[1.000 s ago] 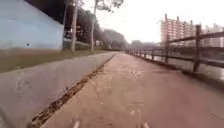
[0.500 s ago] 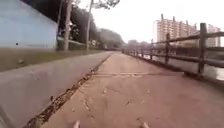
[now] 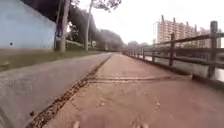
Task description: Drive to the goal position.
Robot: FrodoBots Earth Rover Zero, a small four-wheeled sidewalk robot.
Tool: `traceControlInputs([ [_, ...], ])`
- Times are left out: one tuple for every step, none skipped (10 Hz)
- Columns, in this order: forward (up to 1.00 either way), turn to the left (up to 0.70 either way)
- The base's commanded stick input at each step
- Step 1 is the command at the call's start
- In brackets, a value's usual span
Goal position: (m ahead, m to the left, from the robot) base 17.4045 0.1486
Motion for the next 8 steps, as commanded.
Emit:
traceControlInputs([
  [0.70,0.00],
  [0.70,0.00],
  [0.70,0.00],
  [0.70,0.00],
  [0.70,0.00],
  [0.70,0.00],
  [0.70,0.00],
  [0.70,0.00],
])
